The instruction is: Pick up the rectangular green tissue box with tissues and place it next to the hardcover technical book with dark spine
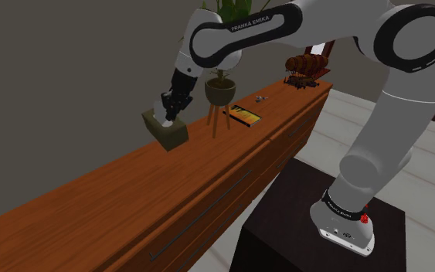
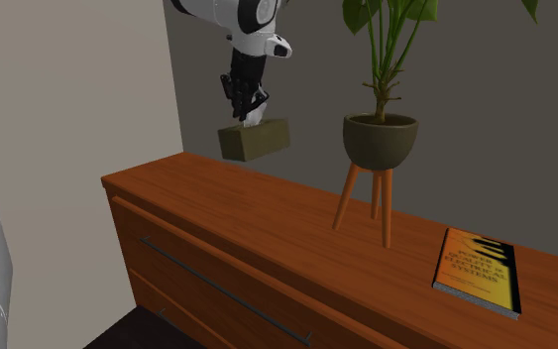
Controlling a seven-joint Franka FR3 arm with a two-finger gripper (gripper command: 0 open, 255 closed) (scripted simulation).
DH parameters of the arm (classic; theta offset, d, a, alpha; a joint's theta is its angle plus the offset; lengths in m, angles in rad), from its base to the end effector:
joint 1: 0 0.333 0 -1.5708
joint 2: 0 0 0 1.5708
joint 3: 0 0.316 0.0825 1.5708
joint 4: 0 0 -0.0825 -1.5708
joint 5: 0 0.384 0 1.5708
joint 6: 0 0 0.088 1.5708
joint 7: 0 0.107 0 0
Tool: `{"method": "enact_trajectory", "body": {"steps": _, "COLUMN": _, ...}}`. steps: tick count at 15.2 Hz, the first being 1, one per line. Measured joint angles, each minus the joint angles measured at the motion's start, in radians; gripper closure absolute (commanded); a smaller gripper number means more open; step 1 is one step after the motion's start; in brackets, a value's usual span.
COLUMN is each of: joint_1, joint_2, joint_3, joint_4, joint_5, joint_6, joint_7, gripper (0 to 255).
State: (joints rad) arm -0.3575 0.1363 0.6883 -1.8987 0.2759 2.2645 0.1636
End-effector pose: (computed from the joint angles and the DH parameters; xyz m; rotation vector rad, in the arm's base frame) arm 0.5808 0.1913 0.4724 -2.7612 -0.0017 -0.2342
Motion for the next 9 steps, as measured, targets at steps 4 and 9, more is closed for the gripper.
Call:
{"method": "enact_trajectory", "body": {"steps": 4, "joint_1": -0.004, "joint_2": -0.013, "joint_3": -0.001, "joint_4": 0.043, "joint_5": 0.000, "joint_6": -0.053, "joint_7": 0.010, "gripper": 255}}
{"method": "enact_trajectory", "body": {"steps": 9, "joint_1": -0.007, "joint_2": -0.030, "joint_3": -0.001, "joint_4": 0.094, "joint_5": 0.001, "joint_6": -0.117, "joint_7": 0.024, "gripper": 255}}
